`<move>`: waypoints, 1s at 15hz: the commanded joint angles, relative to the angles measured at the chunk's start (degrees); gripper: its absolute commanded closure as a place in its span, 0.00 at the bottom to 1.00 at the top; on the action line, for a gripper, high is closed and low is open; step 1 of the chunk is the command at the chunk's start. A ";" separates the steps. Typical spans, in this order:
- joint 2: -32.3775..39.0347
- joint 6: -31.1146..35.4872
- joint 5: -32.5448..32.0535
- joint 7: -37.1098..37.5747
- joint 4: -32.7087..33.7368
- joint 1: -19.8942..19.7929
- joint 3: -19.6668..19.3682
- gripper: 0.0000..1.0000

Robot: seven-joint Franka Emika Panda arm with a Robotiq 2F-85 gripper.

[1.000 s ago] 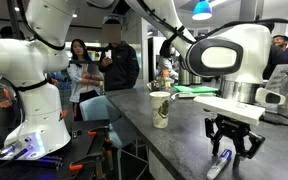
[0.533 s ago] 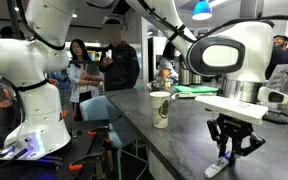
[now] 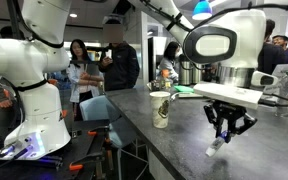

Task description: Place the marker inside the coffee cup

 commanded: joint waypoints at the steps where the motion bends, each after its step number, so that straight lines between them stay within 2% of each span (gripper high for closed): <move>1: -6.06 2.40 7.23 -7.56 -4.50 -2.29 2.33 0.94; 4: -10.59 2.32 16.63 -15.72 -6.50 -2.83 3.18 0.94; 8: -15.81 1.08 28.35 -24.65 -9.84 -0.86 2.17 0.94; 11: -18.95 1.68 33.29 -29.08 -13.14 1.81 1.10 0.94; 15: -22.50 3.17 35.48 -32.15 -16.45 5.63 -0.24 0.94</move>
